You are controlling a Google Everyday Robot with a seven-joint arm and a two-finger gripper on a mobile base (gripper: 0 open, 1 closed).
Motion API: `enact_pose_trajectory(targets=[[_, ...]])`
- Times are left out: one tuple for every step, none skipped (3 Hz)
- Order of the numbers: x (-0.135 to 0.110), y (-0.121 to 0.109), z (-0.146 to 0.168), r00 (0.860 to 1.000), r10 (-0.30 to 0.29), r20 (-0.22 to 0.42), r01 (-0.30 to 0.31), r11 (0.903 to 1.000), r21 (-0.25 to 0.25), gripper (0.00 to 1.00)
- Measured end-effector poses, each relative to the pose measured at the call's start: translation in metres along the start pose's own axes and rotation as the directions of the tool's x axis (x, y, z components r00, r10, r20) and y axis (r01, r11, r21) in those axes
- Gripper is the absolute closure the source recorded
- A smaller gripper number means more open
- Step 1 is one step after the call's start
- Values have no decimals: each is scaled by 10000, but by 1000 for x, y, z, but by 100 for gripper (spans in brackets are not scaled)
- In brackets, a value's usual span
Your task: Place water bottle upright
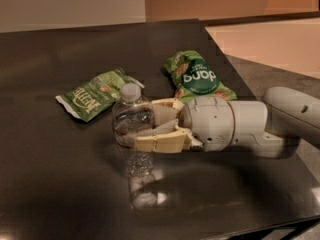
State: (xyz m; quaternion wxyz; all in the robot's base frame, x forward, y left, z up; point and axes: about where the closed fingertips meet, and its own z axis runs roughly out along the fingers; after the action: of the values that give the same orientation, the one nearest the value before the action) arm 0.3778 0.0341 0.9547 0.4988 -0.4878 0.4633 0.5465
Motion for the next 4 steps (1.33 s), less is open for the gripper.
enact_pose_trajectory(targets=[[11, 4, 1, 9995, 249, -197, -252, 9995, -174, 100], [18, 7, 2, 9991, 332, -264, -339, 9992, -235, 100], [23, 9, 2, 9987, 317, -398, -326, 9992, -232, 82], [28, 10, 2, 9986, 260, -471, -267, 9995, -141, 58]])
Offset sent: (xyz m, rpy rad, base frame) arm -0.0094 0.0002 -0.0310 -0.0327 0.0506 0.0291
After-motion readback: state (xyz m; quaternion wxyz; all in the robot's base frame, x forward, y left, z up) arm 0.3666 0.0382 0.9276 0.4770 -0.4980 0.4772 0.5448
